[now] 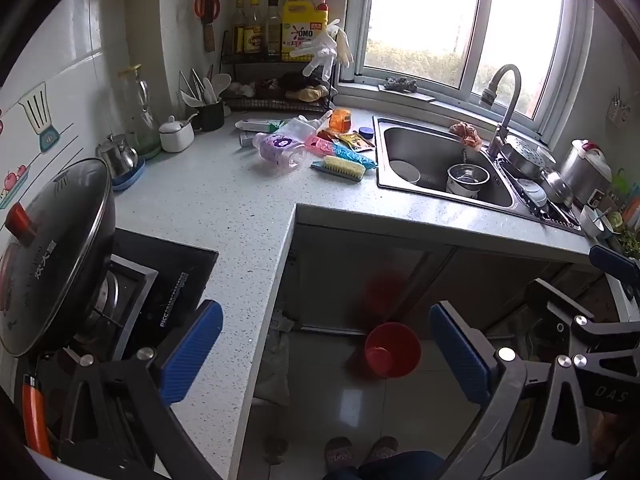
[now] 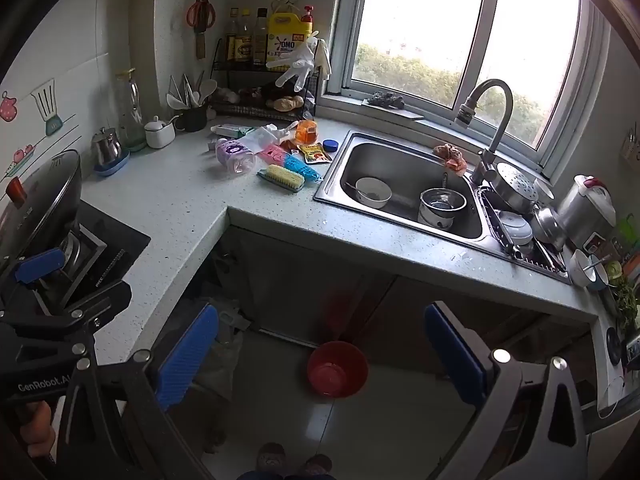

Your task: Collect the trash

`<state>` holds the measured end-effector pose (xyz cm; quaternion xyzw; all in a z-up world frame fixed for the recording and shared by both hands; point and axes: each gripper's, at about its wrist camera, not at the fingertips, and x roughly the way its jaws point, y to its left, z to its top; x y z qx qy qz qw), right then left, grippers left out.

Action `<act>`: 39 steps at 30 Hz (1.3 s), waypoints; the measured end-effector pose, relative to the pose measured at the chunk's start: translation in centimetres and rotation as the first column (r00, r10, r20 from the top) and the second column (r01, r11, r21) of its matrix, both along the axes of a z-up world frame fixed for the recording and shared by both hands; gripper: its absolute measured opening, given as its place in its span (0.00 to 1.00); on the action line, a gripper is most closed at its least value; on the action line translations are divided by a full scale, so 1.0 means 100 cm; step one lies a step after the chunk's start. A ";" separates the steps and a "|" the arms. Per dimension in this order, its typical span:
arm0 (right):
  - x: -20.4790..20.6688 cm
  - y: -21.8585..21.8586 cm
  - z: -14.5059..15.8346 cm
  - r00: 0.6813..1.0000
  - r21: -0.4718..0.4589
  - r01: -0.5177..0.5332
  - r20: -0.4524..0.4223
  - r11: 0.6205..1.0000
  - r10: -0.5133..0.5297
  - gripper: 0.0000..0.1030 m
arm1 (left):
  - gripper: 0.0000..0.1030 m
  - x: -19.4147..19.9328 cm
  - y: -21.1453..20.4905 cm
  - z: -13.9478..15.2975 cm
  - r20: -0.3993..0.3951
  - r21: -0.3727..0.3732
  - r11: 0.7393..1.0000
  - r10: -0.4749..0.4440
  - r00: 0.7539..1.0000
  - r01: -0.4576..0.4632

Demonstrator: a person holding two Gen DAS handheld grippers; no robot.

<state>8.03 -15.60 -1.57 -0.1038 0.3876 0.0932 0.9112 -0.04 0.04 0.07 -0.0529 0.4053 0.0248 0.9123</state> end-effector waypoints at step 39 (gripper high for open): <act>0.004 -0.004 -0.008 0.999 0.029 -0.005 -0.054 1.000 0.007 1.00 | 1.00 0.003 -0.006 -0.006 -0.016 0.025 1.000 -0.016 1.000 0.016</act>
